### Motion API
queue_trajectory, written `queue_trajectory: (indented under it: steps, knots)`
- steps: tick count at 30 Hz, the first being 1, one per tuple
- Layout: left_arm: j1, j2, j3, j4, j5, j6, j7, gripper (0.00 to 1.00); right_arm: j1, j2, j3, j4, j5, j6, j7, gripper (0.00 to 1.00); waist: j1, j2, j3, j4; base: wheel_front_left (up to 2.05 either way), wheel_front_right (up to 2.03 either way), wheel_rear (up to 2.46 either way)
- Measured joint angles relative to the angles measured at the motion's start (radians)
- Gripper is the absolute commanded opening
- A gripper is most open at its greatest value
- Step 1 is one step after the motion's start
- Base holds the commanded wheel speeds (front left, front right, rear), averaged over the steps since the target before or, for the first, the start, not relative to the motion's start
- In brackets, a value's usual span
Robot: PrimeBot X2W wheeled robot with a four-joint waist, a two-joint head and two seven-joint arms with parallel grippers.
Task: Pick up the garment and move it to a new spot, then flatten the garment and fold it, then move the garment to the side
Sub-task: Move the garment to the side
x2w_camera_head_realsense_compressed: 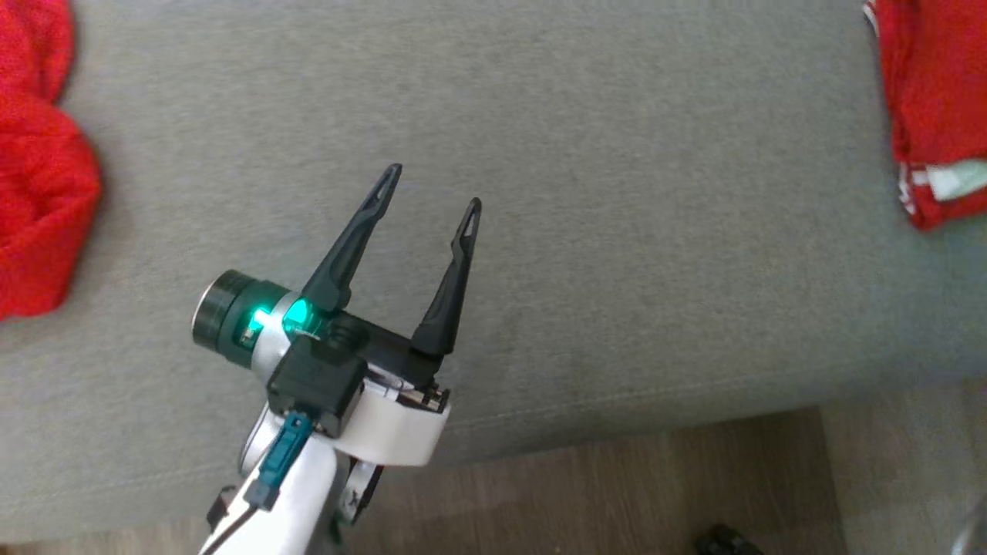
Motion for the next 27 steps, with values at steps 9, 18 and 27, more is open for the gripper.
queue_trajectory:
  steps: [9,18,27]
  knots:
    - [0.069,-0.038,0.052,0.077,-0.075,0.035,0.000,1.00,0.233,0.121,0.194,-0.028,0.164,0.000,-0.100,1.00,-0.0001,0.0000,-0.108,0.110,0.00,0.00,0.00]
    - [0.173,-0.069,0.192,0.161,-0.195,0.009,0.000,1.00,0.468,0.158,0.326,-0.100,0.290,0.000,-0.153,1.00,-0.0001,0.0000,-0.254,0.205,0.00,0.00,0.00]
    - [0.286,-0.072,0.268,0.161,-0.179,-0.073,0.000,1.00,0.699,0.193,0.308,-0.243,0.284,0.000,-0.156,1.00,-0.0002,0.0001,-0.387,0.244,0.00,0.00,0.00]
